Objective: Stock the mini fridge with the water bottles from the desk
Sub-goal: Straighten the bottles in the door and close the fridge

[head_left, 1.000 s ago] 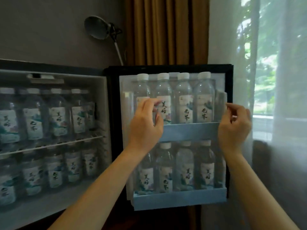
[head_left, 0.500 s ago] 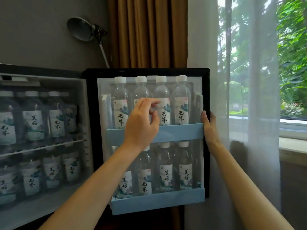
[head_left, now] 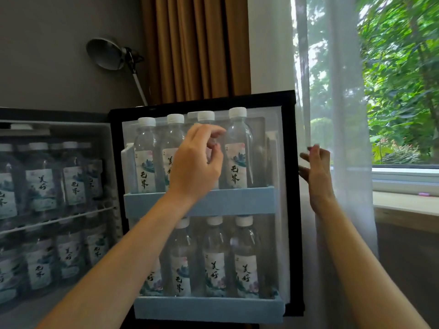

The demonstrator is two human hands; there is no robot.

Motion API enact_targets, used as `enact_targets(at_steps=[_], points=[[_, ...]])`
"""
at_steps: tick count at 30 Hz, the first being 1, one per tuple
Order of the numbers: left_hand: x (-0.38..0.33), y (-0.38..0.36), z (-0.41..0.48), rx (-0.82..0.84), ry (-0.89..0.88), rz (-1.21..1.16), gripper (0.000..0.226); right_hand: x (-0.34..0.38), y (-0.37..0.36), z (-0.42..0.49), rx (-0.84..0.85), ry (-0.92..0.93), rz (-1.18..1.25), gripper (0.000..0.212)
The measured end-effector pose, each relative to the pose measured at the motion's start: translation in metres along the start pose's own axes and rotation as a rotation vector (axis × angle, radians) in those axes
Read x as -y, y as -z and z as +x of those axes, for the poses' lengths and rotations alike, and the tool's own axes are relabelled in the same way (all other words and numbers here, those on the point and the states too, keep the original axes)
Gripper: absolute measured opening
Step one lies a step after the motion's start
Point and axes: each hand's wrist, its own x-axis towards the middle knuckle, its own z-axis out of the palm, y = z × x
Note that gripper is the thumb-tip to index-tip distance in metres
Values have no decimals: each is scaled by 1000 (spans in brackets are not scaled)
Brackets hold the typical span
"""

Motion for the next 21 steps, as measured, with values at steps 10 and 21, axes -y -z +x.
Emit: enact_targets(at_steps=[10,21], points=[[-26,38,12,2,-61,52,22,47,-17,-20,71,200,28,18],[-74,87,18,33,-166,89,32,117,-44,-78,526,410,340,44]])
